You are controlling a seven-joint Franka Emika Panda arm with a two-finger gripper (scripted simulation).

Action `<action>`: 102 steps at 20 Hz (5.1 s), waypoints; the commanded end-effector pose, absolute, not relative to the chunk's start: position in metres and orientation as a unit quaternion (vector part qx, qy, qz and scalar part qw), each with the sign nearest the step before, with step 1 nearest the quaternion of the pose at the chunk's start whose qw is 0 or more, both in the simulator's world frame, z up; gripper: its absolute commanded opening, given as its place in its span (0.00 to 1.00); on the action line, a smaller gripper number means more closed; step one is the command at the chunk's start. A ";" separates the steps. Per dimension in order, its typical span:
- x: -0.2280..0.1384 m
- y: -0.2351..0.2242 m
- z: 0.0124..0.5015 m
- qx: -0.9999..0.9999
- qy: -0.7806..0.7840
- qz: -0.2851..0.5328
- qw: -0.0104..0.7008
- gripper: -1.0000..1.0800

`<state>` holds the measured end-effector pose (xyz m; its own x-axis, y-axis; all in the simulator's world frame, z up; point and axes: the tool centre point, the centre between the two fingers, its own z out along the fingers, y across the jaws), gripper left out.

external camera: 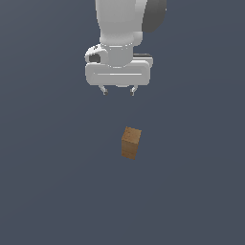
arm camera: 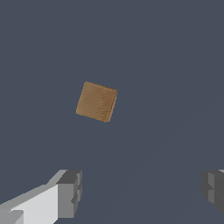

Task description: Pick up the object and move it to a goal position.

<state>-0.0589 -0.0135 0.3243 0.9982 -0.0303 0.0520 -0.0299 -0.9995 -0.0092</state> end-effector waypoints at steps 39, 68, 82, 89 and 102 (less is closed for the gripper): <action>0.010 0.028 0.216 -0.991 0.134 -0.005 -0.001 0.96; 0.018 0.038 0.143 -0.987 0.161 0.000 0.000 0.96; 0.019 0.038 0.146 -0.987 0.161 0.000 0.000 0.00; 0.028 0.037 0.168 -0.987 0.161 0.000 0.000 0.00; 0.066 0.031 0.260 -0.987 0.161 0.000 0.000 0.00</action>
<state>0.0590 0.0317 0.2418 0.9482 -0.3174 -0.0100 -0.3174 -0.9483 0.0036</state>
